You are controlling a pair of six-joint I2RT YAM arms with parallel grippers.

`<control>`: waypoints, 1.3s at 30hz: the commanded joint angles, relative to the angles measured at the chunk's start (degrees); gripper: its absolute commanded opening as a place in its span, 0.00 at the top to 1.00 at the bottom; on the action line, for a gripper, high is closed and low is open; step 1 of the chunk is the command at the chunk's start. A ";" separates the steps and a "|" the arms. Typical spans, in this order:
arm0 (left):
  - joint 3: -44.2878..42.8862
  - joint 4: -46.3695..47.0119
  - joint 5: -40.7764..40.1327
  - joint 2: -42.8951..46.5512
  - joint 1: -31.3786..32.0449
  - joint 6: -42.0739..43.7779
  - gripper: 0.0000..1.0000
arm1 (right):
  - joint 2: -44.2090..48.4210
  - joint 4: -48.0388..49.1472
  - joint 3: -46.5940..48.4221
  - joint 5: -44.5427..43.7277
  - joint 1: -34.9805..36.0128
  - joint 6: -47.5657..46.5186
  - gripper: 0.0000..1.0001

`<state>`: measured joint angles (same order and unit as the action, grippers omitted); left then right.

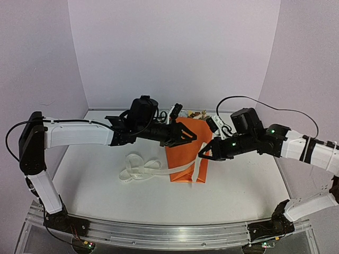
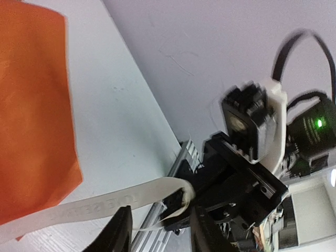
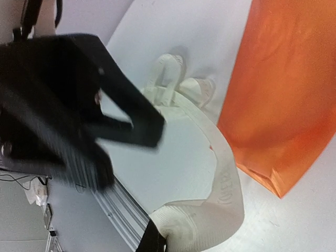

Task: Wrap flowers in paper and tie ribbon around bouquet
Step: Pass from the left arm to the right, then pick up the ribbon from the center of the board.

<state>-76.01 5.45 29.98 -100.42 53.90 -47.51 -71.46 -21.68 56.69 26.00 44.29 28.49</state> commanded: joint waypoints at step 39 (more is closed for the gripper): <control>18.47 -22.55 -28.74 -1.03 -17.35 2.88 0.95 | 11.17 -30.09 -4.61 -14.20 0.09 -10.02 1.00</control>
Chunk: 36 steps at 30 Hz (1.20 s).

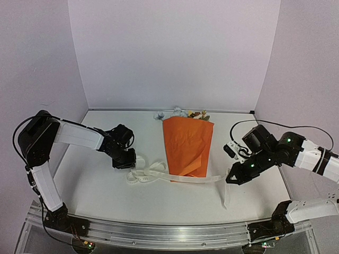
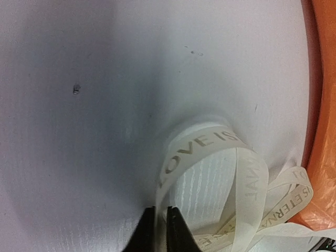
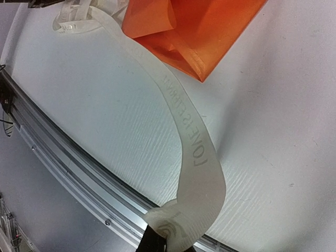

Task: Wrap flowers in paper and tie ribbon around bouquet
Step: Pick up the ribbon from the center of the board, then straighten the ribbon at the center of the board.

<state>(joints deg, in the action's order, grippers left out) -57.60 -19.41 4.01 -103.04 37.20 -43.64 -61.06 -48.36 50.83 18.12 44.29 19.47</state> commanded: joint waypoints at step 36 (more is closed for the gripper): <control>2.92 -30.17 -49.84 42.33 -18.70 -10.73 1.00 | 8.71 -33.73 15.13 -38.51 -23.68 -12.73 1.00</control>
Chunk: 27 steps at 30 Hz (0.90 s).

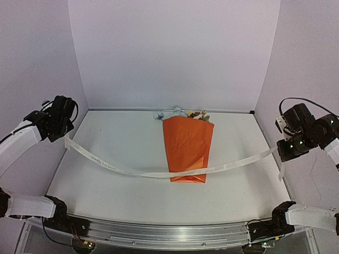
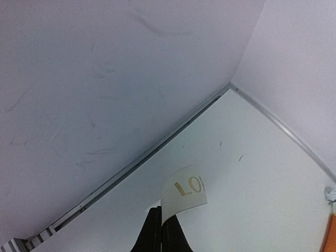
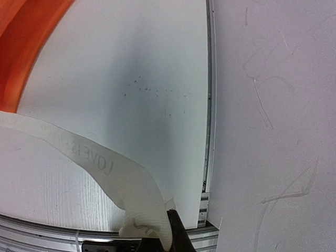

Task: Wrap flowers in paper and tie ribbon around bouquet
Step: Straighten the ribbon at the center of the board.

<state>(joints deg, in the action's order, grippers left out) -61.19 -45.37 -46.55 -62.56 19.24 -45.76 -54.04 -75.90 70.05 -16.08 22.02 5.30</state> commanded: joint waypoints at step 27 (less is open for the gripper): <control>28.01 1.61 7.58 2.38 -1.92 -25.24 0.99 | -21.31 -6.14 -5.28 -4.91 -22.48 13.07 1.00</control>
<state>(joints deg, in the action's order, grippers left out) -34.88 -44.55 -38.90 -61.85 17.65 -67.98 -73.02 -76.91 61.95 -19.55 1.46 16.64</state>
